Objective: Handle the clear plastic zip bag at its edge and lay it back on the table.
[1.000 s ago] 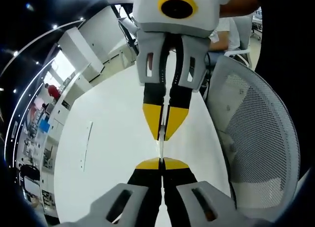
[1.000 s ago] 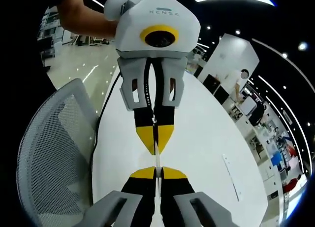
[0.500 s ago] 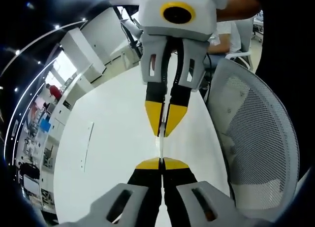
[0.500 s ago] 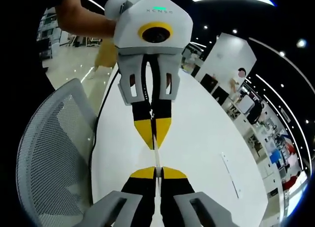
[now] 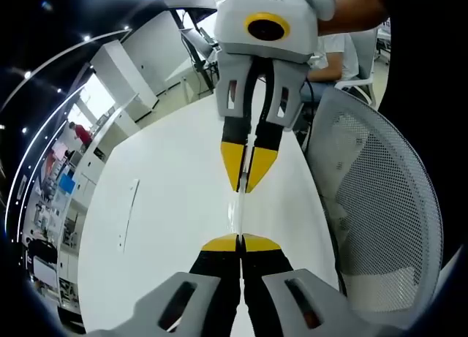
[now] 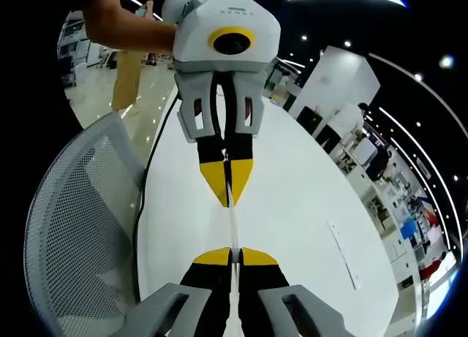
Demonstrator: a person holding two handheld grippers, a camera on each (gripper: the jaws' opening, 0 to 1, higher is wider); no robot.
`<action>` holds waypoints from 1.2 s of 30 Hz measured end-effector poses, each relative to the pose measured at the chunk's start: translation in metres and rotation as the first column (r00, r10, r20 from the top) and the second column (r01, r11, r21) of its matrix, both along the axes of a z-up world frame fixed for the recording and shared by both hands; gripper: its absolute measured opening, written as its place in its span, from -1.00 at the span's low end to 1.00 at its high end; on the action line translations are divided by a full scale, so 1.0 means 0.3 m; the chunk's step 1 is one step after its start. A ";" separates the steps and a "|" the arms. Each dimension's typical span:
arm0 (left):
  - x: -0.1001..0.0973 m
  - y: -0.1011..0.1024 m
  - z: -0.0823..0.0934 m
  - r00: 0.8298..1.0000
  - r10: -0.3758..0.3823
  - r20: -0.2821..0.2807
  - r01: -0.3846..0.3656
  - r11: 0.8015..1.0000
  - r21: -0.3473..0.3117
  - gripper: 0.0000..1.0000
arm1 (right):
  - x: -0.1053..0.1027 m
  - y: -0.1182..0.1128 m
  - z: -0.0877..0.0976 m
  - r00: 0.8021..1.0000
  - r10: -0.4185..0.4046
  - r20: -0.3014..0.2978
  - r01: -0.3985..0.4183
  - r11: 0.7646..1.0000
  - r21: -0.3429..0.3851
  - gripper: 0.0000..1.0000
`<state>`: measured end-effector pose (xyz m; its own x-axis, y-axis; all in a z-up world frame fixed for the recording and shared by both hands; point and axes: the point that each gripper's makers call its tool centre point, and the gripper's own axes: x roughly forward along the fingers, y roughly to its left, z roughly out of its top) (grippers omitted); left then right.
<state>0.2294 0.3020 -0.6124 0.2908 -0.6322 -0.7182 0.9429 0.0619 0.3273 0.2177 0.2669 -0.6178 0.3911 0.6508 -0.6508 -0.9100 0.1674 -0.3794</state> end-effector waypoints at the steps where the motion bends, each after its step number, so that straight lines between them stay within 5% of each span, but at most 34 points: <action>1: 0.001 0.002 0.000 1.000 0.001 0.000 -0.001 1.000 0.000 -1.00 | 0.000 -0.003 -0.002 1.000 -0.001 0.000 0.001 1.000 -0.002 -1.00; 36: -0.008 0.056 -0.001 0.999 0.032 0.005 -0.032 0.999 -0.004 -1.00 | -0.010 -0.135 -0.048 0.998 -0.069 -0.014 0.068 0.997 -0.018 -1.00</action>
<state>0.2269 0.3188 -0.6128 0.3145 -0.6256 -0.7139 0.9387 0.0932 0.3318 0.2148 0.2265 -0.6322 0.4245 0.6110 -0.6682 -0.9022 0.2229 -0.3693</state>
